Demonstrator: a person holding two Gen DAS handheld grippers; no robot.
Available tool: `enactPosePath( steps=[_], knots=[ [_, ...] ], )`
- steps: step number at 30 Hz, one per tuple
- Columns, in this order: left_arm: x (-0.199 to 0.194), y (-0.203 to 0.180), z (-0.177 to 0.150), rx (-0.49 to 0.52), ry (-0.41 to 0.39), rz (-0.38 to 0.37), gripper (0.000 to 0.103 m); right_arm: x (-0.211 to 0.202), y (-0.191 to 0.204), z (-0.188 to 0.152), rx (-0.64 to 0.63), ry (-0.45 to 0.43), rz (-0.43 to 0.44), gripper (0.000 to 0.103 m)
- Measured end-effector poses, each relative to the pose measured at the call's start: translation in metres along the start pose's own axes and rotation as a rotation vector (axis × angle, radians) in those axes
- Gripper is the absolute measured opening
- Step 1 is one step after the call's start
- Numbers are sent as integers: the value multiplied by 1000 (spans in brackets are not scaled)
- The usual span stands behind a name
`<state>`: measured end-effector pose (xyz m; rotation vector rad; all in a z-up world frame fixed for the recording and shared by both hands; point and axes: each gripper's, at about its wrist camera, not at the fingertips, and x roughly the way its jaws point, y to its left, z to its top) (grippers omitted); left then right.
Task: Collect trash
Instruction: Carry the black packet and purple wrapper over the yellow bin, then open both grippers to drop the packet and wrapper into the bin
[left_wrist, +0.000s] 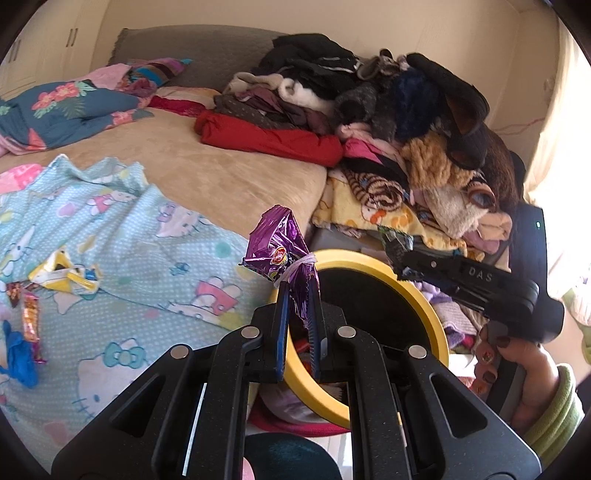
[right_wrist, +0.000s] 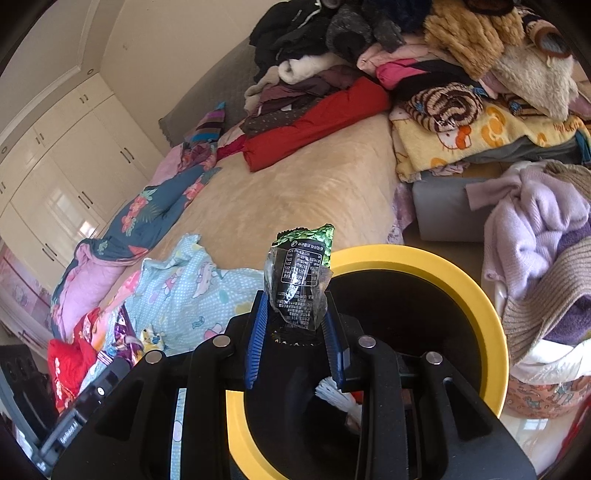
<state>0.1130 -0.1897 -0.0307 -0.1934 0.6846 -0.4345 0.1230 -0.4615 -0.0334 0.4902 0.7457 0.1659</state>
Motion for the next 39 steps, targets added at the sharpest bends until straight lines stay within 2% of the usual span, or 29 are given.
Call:
enactPosePath(
  steps=[17,26,27,29,30,31,32,33,34,35,38,39],
  knots=[
    [57,-23,-26,26,142,-71,5,7,-41,-3,81,61,-46,30],
    [80,-30,-35,40,192,-80,6,15,-42,-3,76,104,-52,31],
    [82,-29,-35,39,195,-82,6,16,-42,-3,79,108,-53,32],
    [84,-28,-36,33,197,-92,8,16,-41,-3,80,112,-54,44],
    [85,-25,-36,25,198,-94,11,16,-41,-3,80,108,-58,46],
    [85,-25,-36,18,197,-98,22,15,-41,-2,82,103,-61,52],
    [84,-24,-35,11,189,-101,38,15,-41,-2,87,100,-60,57],
    [82,-23,-35,9,180,-100,46,15,-42,-2,95,96,-59,59],
    [78,-21,-34,9,166,-97,61,14,-43,-2,103,93,-58,62],
    [75,-21,-33,10,150,-91,71,14,-43,-1,106,91,-57,64],
    [68,-21,-32,11,124,-83,90,15,-43,-2,104,93,-57,66],
    [64,-20,-31,6,114,-80,90,15,-42,-2,103,90,-54,66]
  ],
)
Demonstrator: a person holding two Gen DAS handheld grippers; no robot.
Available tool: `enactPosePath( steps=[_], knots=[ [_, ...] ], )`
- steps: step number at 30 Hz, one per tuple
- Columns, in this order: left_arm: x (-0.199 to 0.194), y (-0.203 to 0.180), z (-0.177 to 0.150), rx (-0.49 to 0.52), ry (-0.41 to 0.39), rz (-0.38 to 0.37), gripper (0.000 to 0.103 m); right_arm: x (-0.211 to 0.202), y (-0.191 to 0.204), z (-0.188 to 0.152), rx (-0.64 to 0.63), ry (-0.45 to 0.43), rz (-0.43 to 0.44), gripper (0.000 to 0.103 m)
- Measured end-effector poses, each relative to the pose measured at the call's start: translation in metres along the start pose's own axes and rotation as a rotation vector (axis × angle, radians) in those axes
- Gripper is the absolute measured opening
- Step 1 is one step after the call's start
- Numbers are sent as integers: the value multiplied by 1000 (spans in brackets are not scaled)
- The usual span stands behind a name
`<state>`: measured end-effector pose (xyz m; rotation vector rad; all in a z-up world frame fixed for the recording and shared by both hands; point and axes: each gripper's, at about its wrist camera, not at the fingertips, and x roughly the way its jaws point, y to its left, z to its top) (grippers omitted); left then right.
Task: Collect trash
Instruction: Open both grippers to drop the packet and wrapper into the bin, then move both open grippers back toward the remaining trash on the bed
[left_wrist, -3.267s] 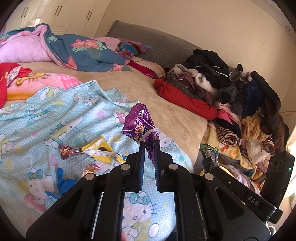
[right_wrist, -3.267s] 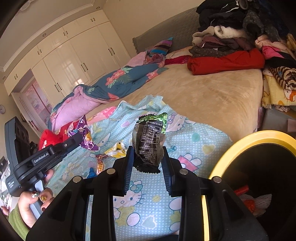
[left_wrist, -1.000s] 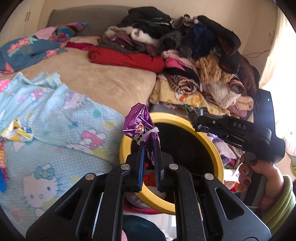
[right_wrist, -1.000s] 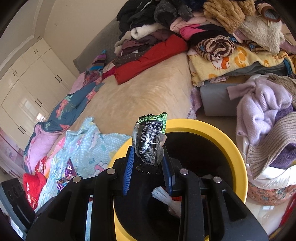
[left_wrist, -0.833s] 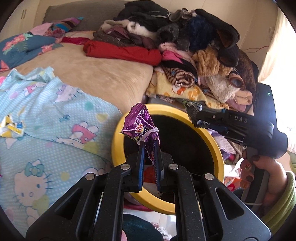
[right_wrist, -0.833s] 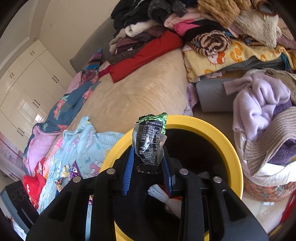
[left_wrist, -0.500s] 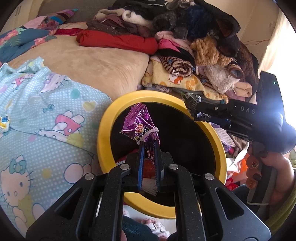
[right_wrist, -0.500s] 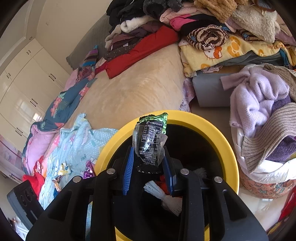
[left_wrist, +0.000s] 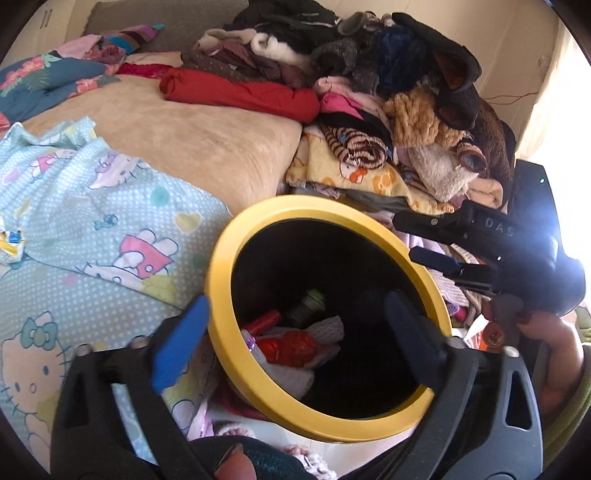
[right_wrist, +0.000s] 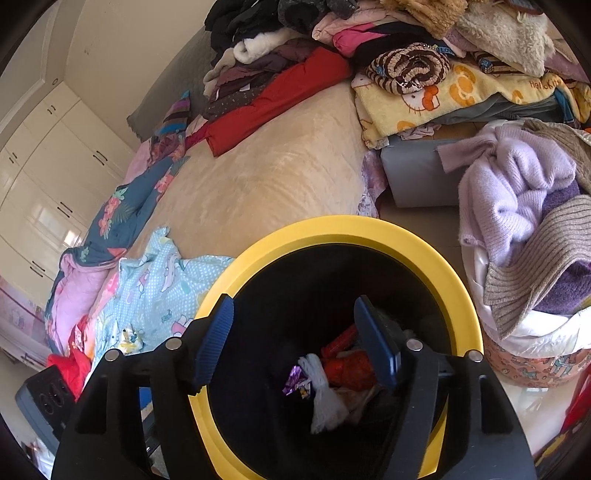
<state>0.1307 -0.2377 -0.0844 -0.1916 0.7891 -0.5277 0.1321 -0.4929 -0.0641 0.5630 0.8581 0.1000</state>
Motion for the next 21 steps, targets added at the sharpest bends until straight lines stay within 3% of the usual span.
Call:
enactPosePath(
  steps=[7,21],
  knots=[
    [-18,12,2,-24,-44,49,92,-4,16,0,-64,-46,30,74],
    [-51,34,5,-45,-115,121,92,3,62,-12,-190,-68,77,75]
  ],
)
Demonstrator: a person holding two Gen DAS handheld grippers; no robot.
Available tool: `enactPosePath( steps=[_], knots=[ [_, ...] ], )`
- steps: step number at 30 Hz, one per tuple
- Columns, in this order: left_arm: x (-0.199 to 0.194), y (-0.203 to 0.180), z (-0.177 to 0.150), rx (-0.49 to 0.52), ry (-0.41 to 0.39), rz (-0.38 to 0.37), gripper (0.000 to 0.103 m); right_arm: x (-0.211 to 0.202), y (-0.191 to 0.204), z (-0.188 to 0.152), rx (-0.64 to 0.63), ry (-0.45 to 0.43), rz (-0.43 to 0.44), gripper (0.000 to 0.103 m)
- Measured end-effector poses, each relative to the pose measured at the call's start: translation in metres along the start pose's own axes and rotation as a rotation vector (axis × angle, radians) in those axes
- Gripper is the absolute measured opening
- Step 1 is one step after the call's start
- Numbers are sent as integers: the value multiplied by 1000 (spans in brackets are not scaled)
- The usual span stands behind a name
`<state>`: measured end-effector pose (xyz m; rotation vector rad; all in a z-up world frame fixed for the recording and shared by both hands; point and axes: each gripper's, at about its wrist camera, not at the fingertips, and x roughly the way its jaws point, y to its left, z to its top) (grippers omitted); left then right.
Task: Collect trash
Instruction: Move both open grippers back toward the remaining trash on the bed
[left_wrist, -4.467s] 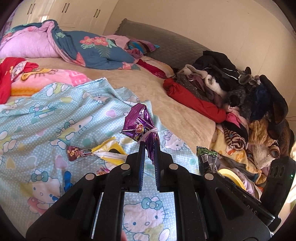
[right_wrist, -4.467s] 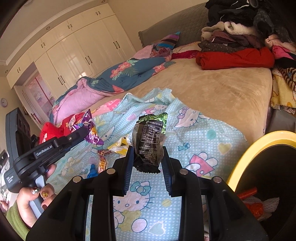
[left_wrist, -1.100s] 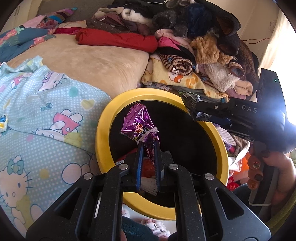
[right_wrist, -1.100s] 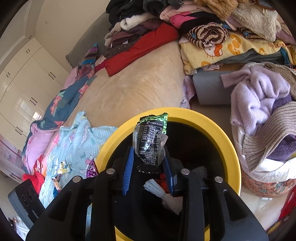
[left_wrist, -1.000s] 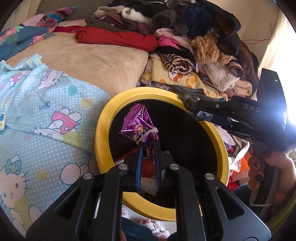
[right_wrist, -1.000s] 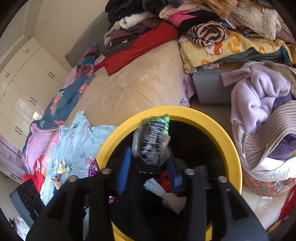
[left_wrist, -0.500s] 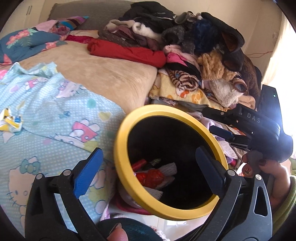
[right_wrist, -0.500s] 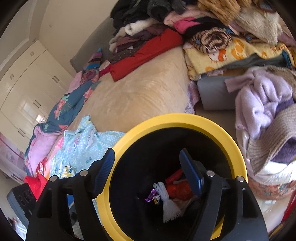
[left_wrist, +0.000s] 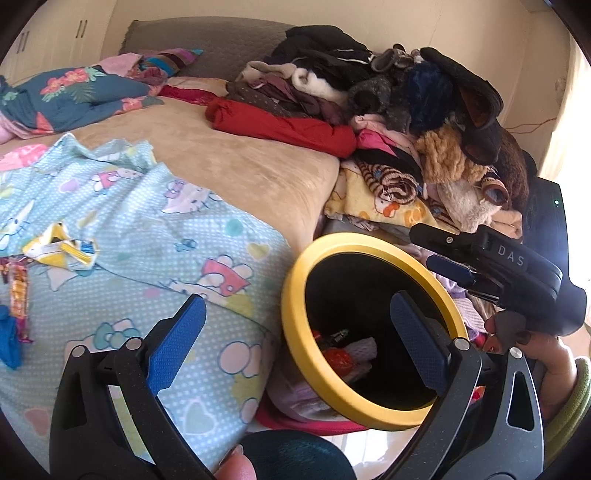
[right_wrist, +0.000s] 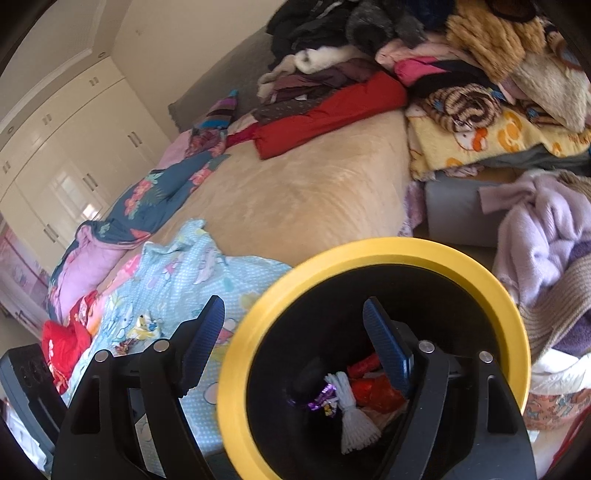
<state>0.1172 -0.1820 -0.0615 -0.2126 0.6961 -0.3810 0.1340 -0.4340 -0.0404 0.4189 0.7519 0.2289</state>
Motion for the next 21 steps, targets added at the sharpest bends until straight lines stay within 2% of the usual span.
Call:
enactPosePath(
  steps=[11,21],
  knots=[
    [-25,24,5,-10,-68,74,92,8,50,-3,-119,-23,67,77],
    [-44,58,9,-45,-106,155,92,24,89,-12,-195,3,107,77]
  ],
)
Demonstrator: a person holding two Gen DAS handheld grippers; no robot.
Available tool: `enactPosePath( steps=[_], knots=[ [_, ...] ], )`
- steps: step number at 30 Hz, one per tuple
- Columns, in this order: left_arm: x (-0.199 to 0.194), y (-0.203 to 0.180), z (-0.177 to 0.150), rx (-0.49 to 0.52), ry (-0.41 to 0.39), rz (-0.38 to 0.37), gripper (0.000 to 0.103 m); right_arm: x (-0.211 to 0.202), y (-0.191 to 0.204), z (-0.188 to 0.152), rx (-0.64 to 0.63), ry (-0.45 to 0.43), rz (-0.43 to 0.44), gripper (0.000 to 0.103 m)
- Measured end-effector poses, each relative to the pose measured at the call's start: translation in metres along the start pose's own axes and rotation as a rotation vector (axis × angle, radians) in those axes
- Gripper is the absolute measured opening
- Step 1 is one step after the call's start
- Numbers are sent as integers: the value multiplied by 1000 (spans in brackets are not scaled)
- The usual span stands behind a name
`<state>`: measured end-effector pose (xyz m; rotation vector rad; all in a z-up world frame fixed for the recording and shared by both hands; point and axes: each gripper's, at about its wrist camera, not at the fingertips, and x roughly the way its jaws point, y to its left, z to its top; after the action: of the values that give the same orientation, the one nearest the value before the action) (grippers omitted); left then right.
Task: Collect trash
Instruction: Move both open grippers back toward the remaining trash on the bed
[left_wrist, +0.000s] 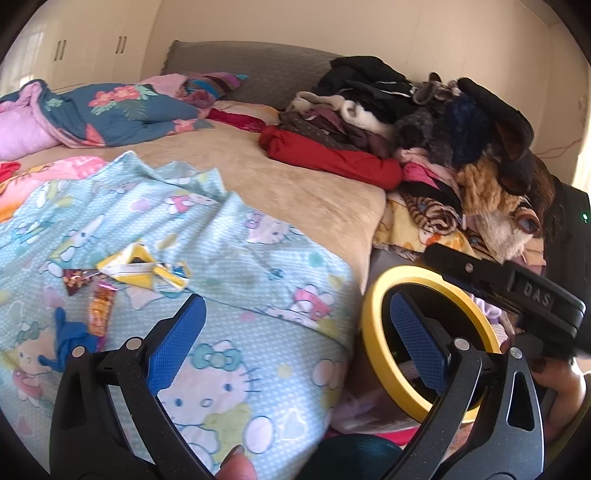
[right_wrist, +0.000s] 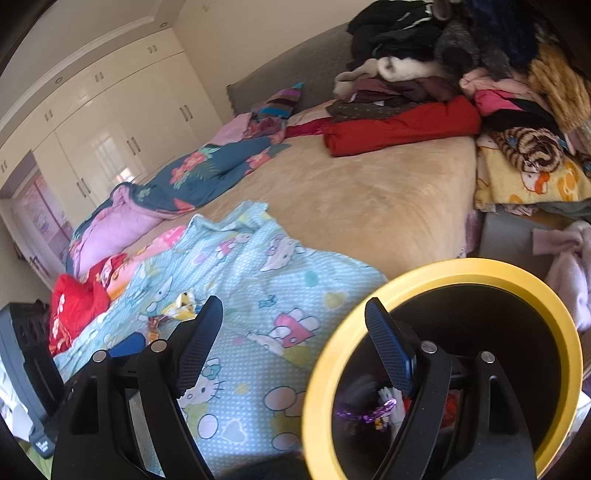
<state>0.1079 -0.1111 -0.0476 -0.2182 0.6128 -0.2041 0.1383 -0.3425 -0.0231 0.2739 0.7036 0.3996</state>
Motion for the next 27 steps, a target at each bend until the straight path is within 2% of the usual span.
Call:
enactPosePath(
  steps=[12,27],
  knots=[
    [-15,52,14,-45,-54,110,92,33,47,-9,-117,46,48,77],
    [-32,128,1,-107,-15,215,92,96,111,-27,-292,155,130,77]
  ],
)
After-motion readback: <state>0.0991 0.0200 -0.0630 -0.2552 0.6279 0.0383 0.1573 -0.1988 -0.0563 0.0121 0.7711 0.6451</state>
